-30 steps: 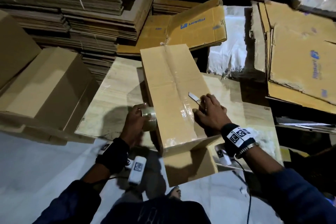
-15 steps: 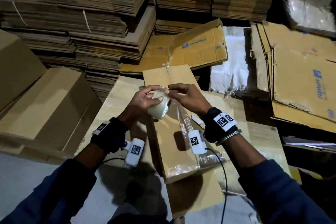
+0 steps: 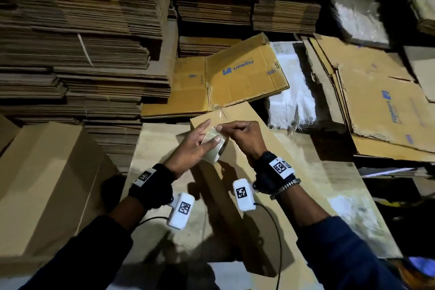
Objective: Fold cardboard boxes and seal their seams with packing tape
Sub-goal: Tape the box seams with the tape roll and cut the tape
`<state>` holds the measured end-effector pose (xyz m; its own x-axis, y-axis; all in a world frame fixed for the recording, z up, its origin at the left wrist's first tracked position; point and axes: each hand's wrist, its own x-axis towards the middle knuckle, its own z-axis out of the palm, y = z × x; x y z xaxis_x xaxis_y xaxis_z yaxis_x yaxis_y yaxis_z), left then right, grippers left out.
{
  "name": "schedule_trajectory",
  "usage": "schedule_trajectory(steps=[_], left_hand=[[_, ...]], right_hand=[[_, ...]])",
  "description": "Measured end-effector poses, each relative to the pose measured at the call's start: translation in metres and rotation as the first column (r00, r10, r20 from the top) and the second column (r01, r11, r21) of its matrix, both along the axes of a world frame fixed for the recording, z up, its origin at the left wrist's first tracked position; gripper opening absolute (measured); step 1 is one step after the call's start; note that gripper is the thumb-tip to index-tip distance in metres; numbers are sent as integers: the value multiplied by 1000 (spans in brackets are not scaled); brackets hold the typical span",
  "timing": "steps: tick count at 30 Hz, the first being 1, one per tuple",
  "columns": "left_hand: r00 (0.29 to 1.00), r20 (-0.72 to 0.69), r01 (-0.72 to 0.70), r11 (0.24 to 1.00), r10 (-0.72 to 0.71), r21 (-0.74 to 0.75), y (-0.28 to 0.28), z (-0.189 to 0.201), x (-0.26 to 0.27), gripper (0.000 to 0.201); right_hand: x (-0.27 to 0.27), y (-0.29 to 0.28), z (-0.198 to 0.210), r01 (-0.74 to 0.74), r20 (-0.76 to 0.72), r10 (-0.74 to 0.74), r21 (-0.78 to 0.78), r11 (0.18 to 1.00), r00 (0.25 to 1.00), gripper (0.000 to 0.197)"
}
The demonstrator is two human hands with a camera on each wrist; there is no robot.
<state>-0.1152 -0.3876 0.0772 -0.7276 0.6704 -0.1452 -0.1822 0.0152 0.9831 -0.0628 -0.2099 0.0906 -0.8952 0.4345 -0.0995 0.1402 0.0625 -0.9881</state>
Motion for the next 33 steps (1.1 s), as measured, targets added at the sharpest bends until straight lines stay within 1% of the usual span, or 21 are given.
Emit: schedule_trajectory(steps=[1, 2, 5, 7, 9, 11, 13, 15, 17, 18, 19, 21, 23, 24, 26, 27, 28, 29, 30, 31, 33], left_hand=[[1000, 19, 2, 1000, -2, -13, -6, 0, -7, 59], [1000, 2, 9, 1000, -9, -29, -11, -1, -15, 55], [995, -94, 40, 998, -45, -53, -24, 1, -35, 33], [989, -136, 56, 996, -65, -72, -27, 6, -47, 30], [964, -254, 39, 987, -78, -155, -27, 10, -59, 30], [937, -347, -61, 967, -30, -247, -32, 11, -74, 34], [928, -373, -137, 943, 15, -302, -38, 11, -88, 43], [915, -403, -115, 931, -37, -346, -40, 7, -98, 65], [908, -413, -96, 929, -66, -358, -31, 4, -106, 72], [904, -424, -123, 914, -57, -386, -25, 2, -112, 73], [897, -441, -162, 893, -45, -420, -20, 1, -116, 79], [867, -498, -254, 836, -25, -486, -16, -4, -128, 96], [833, -553, -348, 778, 0, -524, -23, -9, -139, 94], [827, -562, -359, 760, -9, -542, -29, -11, -145, 90], [833, -552, -362, 724, -32, -588, -39, -19, -158, 89], [833, -552, -370, 701, -41, -610, -41, -25, -164, 91], [832, -554, -387, 676, -38, -627, -41, -33, -169, 94], [822, -568, -403, 668, -36, -626, -41, -41, -173, 97], [806, -590, -422, 665, -36, -616, -41, -49, -174, 96], [772, -633, -441, 673, -52, -593, -43, -60, -177, 92], [679, -725, -464, 701, -112, -542, -45, -79, -179, 84]], right_hand=[[-8, -3, -2, 34, 14, -33, -25, 999, 999, 10], [-16, -5, -2, 62, 30, -60, -59, 996, 998, 10], [-33, -6, -7, 107, 101, -95, -119, 987, 990, 16], [-42, -10, -9, 111, 136, -92, -141, 984, 986, 15], [-53, -8, -11, 132, 147, -109, -157, 979, 983, 15], [-67, 9, -12, 189, 132, -167, -174, 966, 977, 8], [-80, 35, -11, 229, 125, -207, -207, 951, 970, 9], [-90, 57, -12, 223, 138, -195, -224, 949, 971, 15], [-102, 68, -14, 214, 167, -178, -223, 951, 970, 13], [-109, 71, -15, 212, 174, -176, -210, 955, 969, 11], [-116, 75, -17, 215, 184, -180, -189, 958, 966, 12], [-131, 90, -17, 259, 211, -229, -126, 958, 950, 20], [-143, 124, -29, 306, 233, -291, -28, 952, 928, 29], [-146, 141, -33, 326, 245, -324, 35, 945, 914, 32], [-163, 199, -72, 352, 304, -382, 152, 924, 873, 41], [-168, 217, -82, 351, 319, -403, 208, 913, 858, 44], [-173, 231, -92, 331, 336, -395, 234, 914, 855, 43], [-174, 231, -91, 321, 347, -385, 229, 919, 855, 38], [-171, 220, -78, 304, 362, -366, 218, 927, 857, 32], [-165, 199, -55, 286, 384, -351, 216, 933, 854, 26], [-167, 193, -54, 256, 436, -331, 223, 941, 837, 21]])
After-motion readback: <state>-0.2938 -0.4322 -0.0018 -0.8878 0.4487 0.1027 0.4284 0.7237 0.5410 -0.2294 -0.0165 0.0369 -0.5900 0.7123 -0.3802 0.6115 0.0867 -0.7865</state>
